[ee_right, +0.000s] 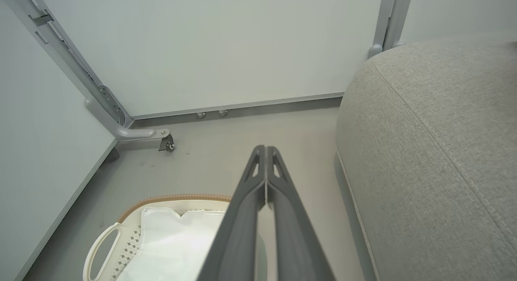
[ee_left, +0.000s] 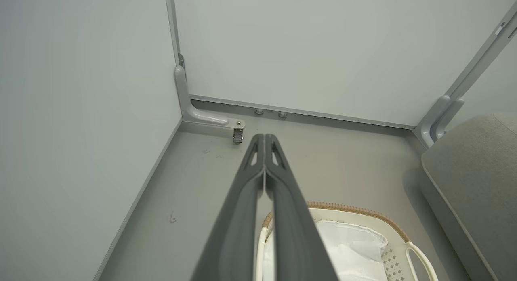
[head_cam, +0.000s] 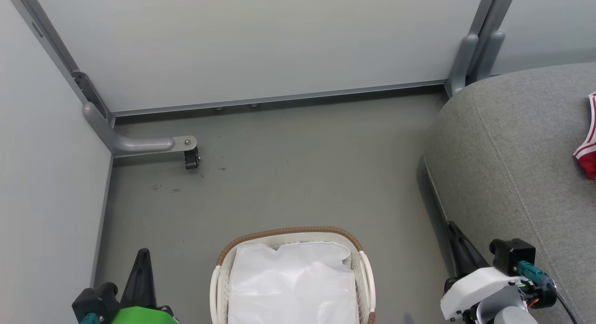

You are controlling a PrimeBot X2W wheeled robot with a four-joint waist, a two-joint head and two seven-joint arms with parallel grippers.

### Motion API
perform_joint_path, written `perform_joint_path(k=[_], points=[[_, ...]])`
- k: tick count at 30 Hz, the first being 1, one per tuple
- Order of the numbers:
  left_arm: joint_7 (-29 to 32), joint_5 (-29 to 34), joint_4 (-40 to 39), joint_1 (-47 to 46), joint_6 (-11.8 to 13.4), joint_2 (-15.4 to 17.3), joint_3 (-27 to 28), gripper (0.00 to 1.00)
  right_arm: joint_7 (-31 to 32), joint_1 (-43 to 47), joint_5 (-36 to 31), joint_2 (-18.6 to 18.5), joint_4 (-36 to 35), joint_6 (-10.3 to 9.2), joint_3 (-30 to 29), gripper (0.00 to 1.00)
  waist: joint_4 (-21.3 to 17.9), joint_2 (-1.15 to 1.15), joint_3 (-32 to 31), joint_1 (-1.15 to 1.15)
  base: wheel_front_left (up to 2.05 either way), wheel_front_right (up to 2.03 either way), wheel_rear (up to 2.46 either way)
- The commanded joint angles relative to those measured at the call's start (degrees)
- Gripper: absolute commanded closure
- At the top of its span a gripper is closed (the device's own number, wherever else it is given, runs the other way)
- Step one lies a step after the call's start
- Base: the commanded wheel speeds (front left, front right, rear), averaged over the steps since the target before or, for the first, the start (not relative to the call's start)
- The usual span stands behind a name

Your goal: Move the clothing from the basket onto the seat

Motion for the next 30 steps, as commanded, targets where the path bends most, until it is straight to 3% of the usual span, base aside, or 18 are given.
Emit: perform_joint_path(k=[1, 30], points=[[0.58, -2.59, -0.82, -0.45, -0.01, 0.12, 0.27, 1.0, 0.64, -0.8, 2.73, -0.18, -1.0, 0.0, -0.57, 1.0, 0.01, 0.0, -0.03, 0.0, 0.0, 0.0, 0.0], [7.88, -29.34, -2.72, -3.16, -0.05, 0.22, 1.89, 1.0, 7.7, -0.4, 30.23, -0.4, -4.6, -0.02, -3.3, 1.0, 0.17, 0.0, -0.68, 0.0, 0.0, 0.0, 0.0]])
